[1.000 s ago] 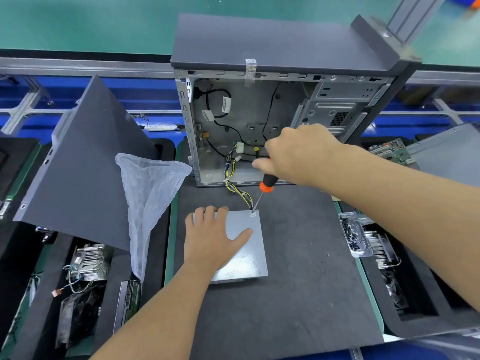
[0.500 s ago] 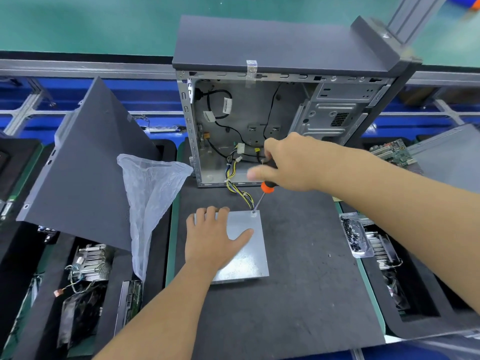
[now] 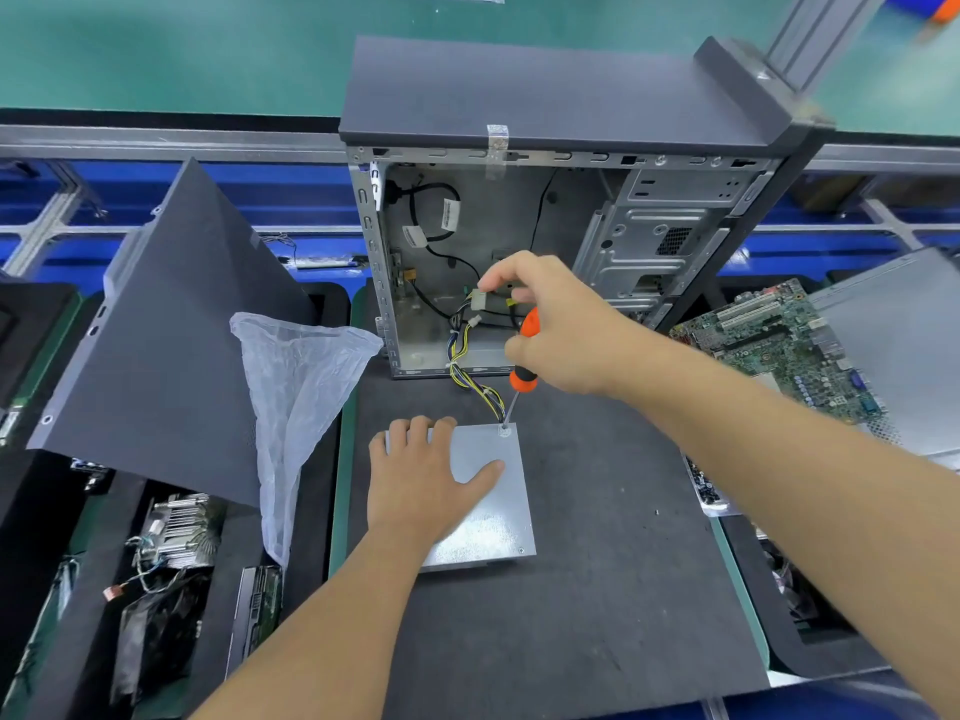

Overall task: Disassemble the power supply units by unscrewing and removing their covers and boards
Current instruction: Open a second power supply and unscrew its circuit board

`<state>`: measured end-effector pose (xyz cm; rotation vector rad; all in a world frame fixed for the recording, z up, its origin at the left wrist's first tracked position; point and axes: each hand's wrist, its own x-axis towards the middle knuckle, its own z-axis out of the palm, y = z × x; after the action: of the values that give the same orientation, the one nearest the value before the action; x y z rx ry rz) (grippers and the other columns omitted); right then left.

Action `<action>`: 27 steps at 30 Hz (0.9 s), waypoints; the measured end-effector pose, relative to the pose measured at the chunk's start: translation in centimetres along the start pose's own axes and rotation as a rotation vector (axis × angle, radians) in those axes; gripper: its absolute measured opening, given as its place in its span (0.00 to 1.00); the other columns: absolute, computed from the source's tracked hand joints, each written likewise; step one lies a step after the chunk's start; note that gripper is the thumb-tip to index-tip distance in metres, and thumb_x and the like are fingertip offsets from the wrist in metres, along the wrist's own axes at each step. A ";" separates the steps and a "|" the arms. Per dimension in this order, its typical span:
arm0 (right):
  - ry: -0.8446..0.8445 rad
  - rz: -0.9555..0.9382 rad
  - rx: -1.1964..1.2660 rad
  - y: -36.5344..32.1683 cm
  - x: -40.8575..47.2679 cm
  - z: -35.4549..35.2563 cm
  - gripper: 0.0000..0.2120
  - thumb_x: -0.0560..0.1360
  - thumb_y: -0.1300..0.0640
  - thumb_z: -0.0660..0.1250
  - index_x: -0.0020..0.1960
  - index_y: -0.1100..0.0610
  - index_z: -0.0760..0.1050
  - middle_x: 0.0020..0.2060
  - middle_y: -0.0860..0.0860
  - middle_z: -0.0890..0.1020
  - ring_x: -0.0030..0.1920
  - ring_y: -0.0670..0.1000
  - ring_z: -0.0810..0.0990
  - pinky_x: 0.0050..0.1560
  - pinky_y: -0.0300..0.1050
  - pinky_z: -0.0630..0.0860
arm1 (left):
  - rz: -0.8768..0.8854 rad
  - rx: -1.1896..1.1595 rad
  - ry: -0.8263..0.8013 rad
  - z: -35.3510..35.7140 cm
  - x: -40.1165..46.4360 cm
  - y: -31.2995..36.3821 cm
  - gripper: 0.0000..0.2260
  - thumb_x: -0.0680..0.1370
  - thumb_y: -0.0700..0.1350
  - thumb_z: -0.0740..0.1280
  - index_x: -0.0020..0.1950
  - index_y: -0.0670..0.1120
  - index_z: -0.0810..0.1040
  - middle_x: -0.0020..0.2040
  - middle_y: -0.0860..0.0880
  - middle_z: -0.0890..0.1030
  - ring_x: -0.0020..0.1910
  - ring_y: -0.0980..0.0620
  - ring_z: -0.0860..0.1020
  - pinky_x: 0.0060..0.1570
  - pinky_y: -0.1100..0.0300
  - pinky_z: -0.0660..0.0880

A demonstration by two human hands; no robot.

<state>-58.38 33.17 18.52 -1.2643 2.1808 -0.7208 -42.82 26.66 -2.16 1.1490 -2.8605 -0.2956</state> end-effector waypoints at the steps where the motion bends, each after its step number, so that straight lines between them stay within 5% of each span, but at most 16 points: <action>1: 0.060 0.000 0.093 0.1 -0.2 0.6 0.20 0.73 0.66 0.64 0.56 0.43 0.69 0.57 0.46 0.66 0.56 0.52 0.74 0.42 0.40 0.78 | -0.002 0.004 -0.006 0.0 0.0 0.0 0.38 0.71 0.77 0.47 0.70 0.54 0.70 0.60 0.54 0.73 0.62 0.48 0.67 0.68 0.47 0.61; 4: 0.317 0.033 0.056 0.2 -0.7 1.9 0.05 0.79 0.50 0.62 0.52 0.49 0.69 0.51 0.47 0.66 0.54 0.54 0.68 0.55 0.48 0.72 | -0.004 0.004 -0.007 0.0 0.0 0.0 0.38 0.71 0.77 0.47 0.70 0.54 0.70 0.60 0.54 0.73 0.62 0.48 0.66 0.68 0.48 0.61; 7: 0.270 0.043 -0.515 -0.4 -1.2 1.8 0.32 0.74 0.28 0.43 0.53 0.55 0.64 0.39 0.51 0.69 0.42 0.57 0.65 0.39 0.49 0.63 | -0.005 0.001 -0.002 0.0 0.0 0.0 0.38 0.71 0.77 0.48 0.70 0.54 0.70 0.60 0.54 0.74 0.61 0.48 0.67 0.67 0.48 0.61; 11: 0.263 0.127 -0.799 -1.7 -1.1 1.0 0.27 0.78 0.31 0.45 0.49 0.55 0.61 0.30 0.49 0.60 0.38 0.58 0.68 0.29 0.47 0.52 | -0.004 -0.003 0.005 0.0 0.0 0.0 0.37 0.71 0.77 0.49 0.69 0.54 0.71 0.60 0.54 0.74 0.62 0.48 0.67 0.68 0.47 0.62; 15: 0.098 0.152 -0.689 -1.6 0.2 0.3 0.13 0.84 0.51 0.54 0.62 0.60 0.66 0.35 0.53 0.63 0.47 0.61 0.75 0.33 0.47 0.59 | -0.002 -0.002 0.000 0.0 0.0 0.0 0.38 0.71 0.77 0.48 0.69 0.54 0.70 0.61 0.54 0.74 0.62 0.48 0.67 0.68 0.47 0.62; 20: -0.209 0.134 -0.206 -1.7 -0.2 -0.9 0.33 0.76 0.59 0.63 0.77 0.44 0.55 0.55 0.50 0.74 0.41 0.48 0.75 0.35 0.44 0.68 | 0.000 0.001 -0.002 0.1 0.0 -0.1 0.37 0.71 0.77 0.48 0.69 0.54 0.70 0.60 0.54 0.73 0.61 0.48 0.67 0.67 0.47 0.62; 22: -0.278 0.156 -0.179 -1.6 -0.3 -0.6 0.36 0.73 0.58 0.66 0.76 0.40 0.56 0.74 0.50 0.59 0.56 0.52 0.76 0.45 0.46 0.73 | -0.002 -0.003 0.004 0.1 0.0 -0.1 0.37 0.71 0.77 0.48 0.68 0.54 0.71 0.60 0.54 0.74 0.61 0.48 0.67 0.67 0.47 0.63; 24: -0.172 0.167 -0.212 -1.3 -0.2 0.1 0.31 0.73 0.54 0.66 0.73 0.40 0.59 0.78 0.47 0.45 0.74 0.56 0.59 0.59 0.52 0.70 | -0.004 -0.006 0.004 0.0 0.0 -0.1 0.37 0.71 0.77 0.48 0.68 0.54 0.71 0.59 0.54 0.74 0.61 0.49 0.67 0.67 0.47 0.63; 25: -0.076 0.168 -0.221 -1.3 -0.3 0.5 0.26 0.75 0.48 0.65 0.71 0.42 0.61 0.78 0.48 0.46 0.75 0.58 0.56 0.62 0.54 0.68 | -0.004 -0.006 0.002 0.0 0.0 -0.1 0.37 0.71 0.77 0.49 0.68 0.54 0.71 0.59 0.54 0.74 0.61 0.49 0.67 0.67 0.47 0.62; 27: 0.086 0.210 -0.286 -1.2 -0.3 0.9 0.24 0.78 0.34 0.56 0.66 0.49 0.65 0.70 0.55 0.63 0.66 0.62 0.66 0.60 0.57 0.69 | -0.002 -0.003 -0.001 0.0 0.0 0.0 0.37 0.71 0.77 0.49 0.68 0.54 0.71 0.60 0.54 0.74 0.61 0.49 0.67 0.67 0.48 0.62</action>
<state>-56.92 32.72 18.73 -1.1296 2.5097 -0.3962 -42.81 26.60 -2.14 1.1519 -2.8584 -0.3006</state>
